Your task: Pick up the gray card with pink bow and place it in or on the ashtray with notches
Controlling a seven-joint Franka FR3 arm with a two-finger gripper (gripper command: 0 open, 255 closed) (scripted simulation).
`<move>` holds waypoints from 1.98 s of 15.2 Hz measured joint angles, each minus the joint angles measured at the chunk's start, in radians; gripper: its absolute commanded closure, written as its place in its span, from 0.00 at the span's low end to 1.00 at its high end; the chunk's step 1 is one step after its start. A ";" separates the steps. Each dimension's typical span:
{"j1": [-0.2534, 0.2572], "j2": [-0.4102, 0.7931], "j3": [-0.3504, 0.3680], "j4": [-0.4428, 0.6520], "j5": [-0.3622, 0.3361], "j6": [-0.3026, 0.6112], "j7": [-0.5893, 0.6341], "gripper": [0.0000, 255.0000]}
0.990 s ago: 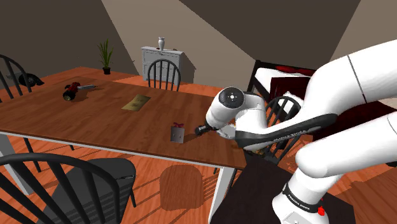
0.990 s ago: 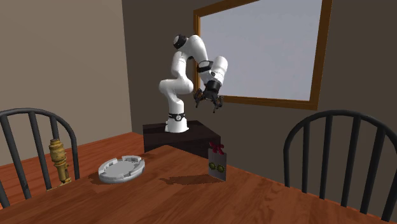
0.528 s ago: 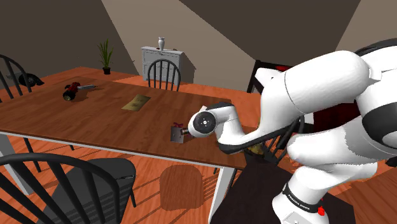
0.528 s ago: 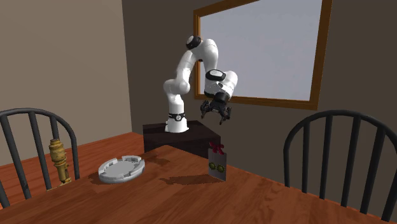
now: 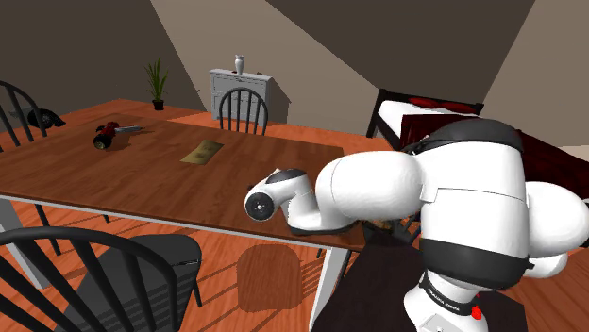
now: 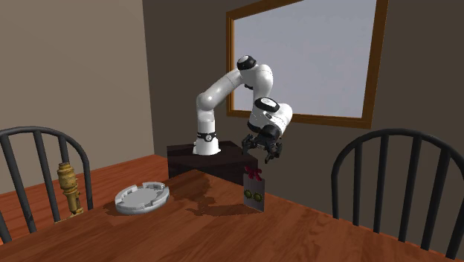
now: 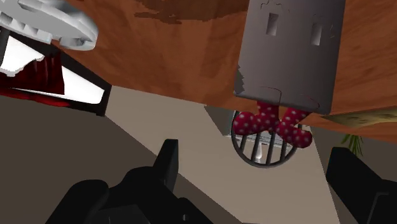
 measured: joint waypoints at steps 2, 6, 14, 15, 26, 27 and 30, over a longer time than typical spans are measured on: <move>-0.076 -0.086 0.034 0.094 0.029 -0.025 0.043 0.00; -0.155 -0.168 0.061 0.183 0.053 -0.038 0.082 0.00; -0.226 -0.209 0.072 0.221 0.051 0.002 0.088 0.00; -0.227 -0.209 0.072 0.222 0.051 0.003 0.088 0.00; -0.228 -0.209 0.072 0.222 0.051 0.004 0.088 1.00; -0.228 -0.209 0.072 0.222 0.051 0.004 0.088 1.00; -0.226 -0.199 0.065 0.220 0.048 0.002 0.079 1.00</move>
